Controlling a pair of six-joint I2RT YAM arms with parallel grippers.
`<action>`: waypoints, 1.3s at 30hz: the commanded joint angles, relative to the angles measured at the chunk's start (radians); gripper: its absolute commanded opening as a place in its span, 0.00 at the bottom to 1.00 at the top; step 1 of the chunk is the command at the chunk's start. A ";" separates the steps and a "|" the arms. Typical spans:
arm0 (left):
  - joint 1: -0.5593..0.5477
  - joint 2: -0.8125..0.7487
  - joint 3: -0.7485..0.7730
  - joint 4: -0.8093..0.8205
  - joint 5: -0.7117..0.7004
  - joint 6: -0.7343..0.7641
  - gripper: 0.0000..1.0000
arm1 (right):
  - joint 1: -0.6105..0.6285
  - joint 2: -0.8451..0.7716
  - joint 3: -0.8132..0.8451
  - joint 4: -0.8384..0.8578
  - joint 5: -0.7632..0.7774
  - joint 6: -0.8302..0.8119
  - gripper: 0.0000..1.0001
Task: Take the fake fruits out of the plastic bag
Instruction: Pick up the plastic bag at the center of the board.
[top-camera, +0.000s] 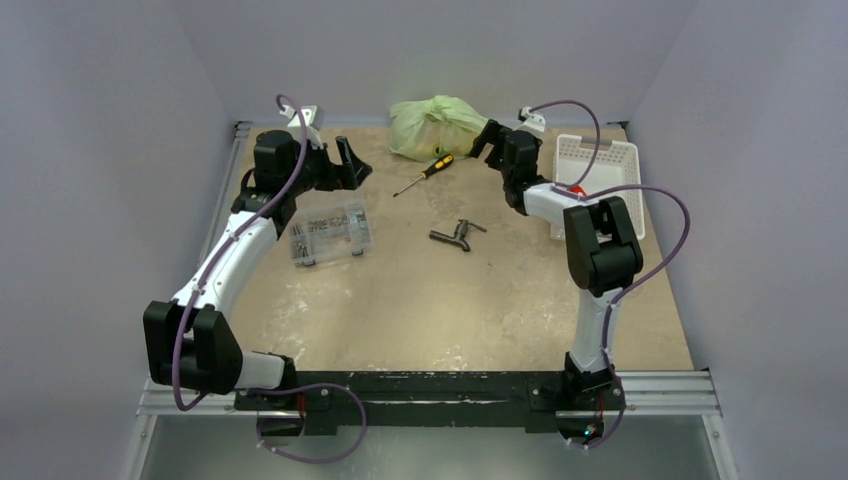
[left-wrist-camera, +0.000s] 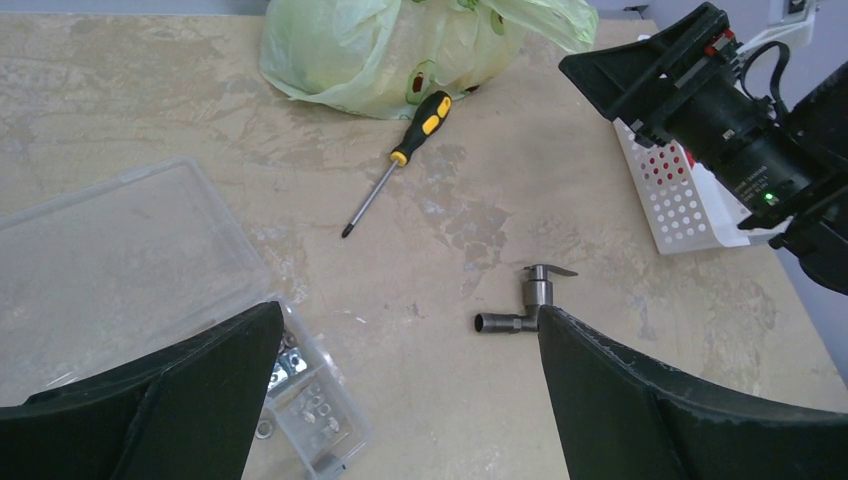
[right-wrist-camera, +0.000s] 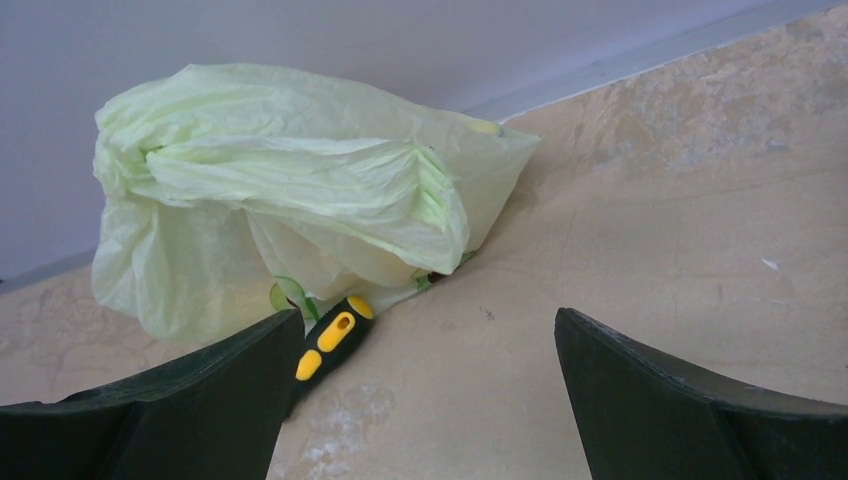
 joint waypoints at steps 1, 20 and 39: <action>-0.003 0.004 0.044 0.062 0.085 -0.031 0.99 | -0.036 0.033 0.046 0.207 -0.150 0.160 0.99; -0.008 0.027 0.054 0.083 0.164 -0.065 0.98 | -0.072 0.344 0.349 0.418 -0.256 0.888 0.64; -0.008 0.040 0.067 0.041 0.112 -0.059 0.97 | -0.062 0.214 0.634 0.385 -0.367 1.298 0.00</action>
